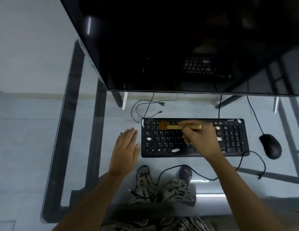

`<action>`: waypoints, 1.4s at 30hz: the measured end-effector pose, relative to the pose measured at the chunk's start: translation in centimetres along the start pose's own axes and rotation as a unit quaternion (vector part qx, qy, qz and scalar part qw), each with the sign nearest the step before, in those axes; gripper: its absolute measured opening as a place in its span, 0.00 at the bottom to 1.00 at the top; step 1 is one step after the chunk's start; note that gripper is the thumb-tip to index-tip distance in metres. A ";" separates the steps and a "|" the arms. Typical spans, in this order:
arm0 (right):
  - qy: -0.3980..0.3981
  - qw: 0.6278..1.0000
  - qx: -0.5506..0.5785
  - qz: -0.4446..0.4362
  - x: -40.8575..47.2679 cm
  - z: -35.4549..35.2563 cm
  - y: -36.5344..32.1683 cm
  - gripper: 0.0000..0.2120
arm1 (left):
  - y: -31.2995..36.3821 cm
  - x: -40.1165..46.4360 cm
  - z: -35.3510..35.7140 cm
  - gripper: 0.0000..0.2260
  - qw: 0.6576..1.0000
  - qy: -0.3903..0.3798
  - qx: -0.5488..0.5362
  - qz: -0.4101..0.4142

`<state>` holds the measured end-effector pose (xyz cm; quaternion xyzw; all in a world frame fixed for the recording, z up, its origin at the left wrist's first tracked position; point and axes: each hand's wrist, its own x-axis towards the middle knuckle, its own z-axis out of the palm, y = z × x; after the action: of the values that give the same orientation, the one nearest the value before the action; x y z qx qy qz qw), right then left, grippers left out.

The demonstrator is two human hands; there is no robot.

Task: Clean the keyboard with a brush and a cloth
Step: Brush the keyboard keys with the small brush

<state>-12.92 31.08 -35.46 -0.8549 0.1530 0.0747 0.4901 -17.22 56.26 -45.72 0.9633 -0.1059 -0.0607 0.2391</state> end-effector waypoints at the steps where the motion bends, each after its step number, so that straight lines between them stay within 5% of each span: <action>1: 0.014 1.000 -0.020 -0.007 0.1 0.2 0.0 0.07 | 0.0 0.0 -0.1 0.23 1.000 -0.001 0.002 0.003; 4: 0.077 0.994 -0.059 -0.043 0.6 0.2 -0.6 0.07 | 0.1 0.0 -0.2 0.23 1.000 -0.005 0.008 0.007; 14: -0.021 0.998 -0.040 -0.038 2.6 2.5 -3.5 0.07 | -0.1 0.0 -0.4 0.23 1.000 -0.020 0.007 0.009; 27: -0.052 0.995 -0.071 -0.052 2.7 2.2 -2.9 0.08 | -0.3 0.0 0.0 0.22 0.999 -0.023 0.024 0.002; 30: -0.027 0.981 -0.146 -0.122 1.7 1.3 -2.8 0.06 | -0.3 0.0 0.1 0.21 1.000 -0.018 0.023 0.006; 34: -0.149 0.973 -0.157 -0.086 -1.0 0.9 -2.2 0.09 | -0.2 0.0 0.1 0.20 1.000 -0.011 0.024 0.011; 37: 0.008 0.988 -0.092 -0.121 -2.2 0.7 -1.7 0.09 | -0.1 -0.1 0.1 0.20 0.999 -0.005 0.029 0.013; 39: 0.040 0.980 -0.115 -0.155 -2.9 1.1 -1.5 0.10 | -0.1 -0.1 0.2 0.20 0.999 -0.003 0.034 0.016; 42: -0.095 0.977 -0.117 -0.150 -5.1 2.3 -0.6 0.09 | -0.2 -0.2 0.3 0.20 0.999 -0.004 0.043 0.017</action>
<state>-17.44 34.32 -34.75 -0.9086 -0.0345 0.0987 0.4045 -17.41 56.34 -46.10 0.9705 -0.1256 -0.0558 0.1980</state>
